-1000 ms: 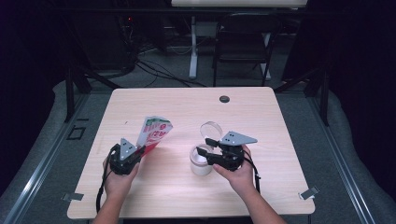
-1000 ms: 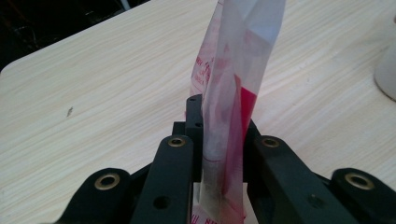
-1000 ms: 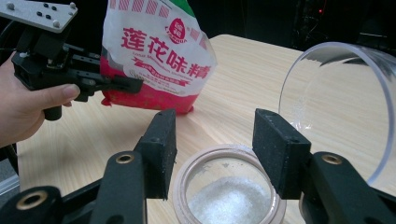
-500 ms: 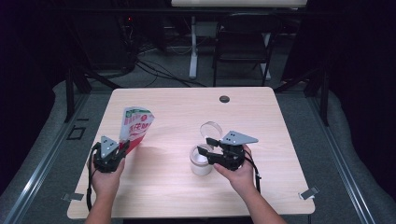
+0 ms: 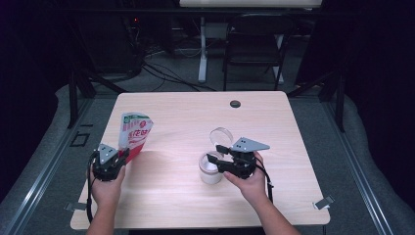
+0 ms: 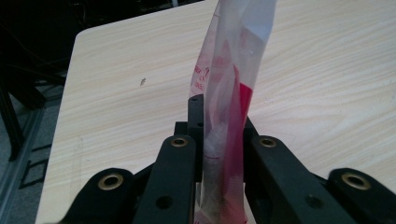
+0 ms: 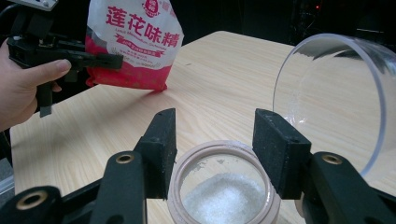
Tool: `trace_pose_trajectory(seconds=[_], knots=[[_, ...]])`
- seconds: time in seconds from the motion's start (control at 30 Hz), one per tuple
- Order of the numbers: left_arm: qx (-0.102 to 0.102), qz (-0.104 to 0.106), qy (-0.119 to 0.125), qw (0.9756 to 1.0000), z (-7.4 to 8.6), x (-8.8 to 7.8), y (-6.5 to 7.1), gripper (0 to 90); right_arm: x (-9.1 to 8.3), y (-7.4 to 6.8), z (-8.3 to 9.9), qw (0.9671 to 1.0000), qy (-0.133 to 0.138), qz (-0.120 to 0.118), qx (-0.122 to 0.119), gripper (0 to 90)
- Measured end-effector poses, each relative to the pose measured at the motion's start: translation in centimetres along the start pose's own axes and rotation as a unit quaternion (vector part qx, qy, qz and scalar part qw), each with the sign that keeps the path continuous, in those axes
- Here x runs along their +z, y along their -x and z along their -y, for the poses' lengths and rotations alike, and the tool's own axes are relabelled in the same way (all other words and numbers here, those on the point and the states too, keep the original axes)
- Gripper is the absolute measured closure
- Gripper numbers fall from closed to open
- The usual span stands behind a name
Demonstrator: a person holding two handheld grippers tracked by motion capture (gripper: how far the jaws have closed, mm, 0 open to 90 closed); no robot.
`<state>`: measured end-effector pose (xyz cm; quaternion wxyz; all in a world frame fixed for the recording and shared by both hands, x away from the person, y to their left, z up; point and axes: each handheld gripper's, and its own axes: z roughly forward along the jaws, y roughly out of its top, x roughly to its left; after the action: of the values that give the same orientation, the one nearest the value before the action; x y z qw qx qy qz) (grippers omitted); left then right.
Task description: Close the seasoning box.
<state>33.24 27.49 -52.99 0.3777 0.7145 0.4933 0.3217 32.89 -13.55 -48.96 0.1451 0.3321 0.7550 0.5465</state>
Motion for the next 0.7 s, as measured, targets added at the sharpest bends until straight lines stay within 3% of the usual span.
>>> trace_pose_trajectory(seconds=[0.37, 0.7], knots=[[-0.027, 0.000, -0.001, 0.9996, 0.33, -0.20, -0.33, 82.7, 0.06, 0.09, 0.01, 1.0000, -0.003, 0.000, 0.000, 49.6], [-0.027, -0.002, -0.009, 0.9996, 0.44, -0.14, -0.30, 80.2, 0.17, 0.20, 0.03, 1.0000, -0.004, 0.001, 0.002, 49.7]])
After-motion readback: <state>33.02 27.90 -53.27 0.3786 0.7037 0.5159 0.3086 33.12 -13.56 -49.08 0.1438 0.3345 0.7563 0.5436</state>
